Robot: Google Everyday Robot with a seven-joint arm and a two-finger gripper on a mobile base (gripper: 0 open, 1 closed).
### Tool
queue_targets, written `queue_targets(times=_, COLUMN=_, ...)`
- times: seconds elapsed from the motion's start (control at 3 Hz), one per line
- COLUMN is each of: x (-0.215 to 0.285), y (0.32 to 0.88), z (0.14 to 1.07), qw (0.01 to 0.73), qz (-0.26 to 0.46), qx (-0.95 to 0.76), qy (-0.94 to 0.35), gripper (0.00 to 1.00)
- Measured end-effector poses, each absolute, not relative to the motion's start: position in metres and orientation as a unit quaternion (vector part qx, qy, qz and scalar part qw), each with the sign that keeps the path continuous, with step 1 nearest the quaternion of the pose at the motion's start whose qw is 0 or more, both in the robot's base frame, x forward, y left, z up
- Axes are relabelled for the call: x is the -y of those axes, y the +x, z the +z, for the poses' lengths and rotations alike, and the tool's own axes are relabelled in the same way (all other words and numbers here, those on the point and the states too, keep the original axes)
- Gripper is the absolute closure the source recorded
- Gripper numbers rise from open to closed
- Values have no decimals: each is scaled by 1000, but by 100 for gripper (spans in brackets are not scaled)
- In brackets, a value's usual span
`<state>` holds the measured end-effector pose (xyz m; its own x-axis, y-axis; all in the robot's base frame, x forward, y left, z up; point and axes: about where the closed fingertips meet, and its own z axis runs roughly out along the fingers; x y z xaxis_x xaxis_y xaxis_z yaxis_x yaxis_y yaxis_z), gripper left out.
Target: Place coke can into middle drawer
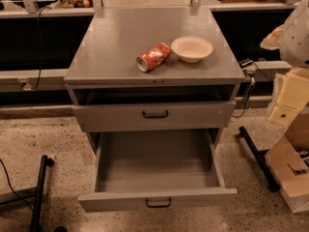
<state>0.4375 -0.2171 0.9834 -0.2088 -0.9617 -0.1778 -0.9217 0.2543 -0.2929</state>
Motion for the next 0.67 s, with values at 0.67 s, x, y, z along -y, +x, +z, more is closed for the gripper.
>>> queue_targets(times=0.67, x=157, y=478, z=959, qw=140, qz=-132, qx=-641, qy=-743, gripper=0)
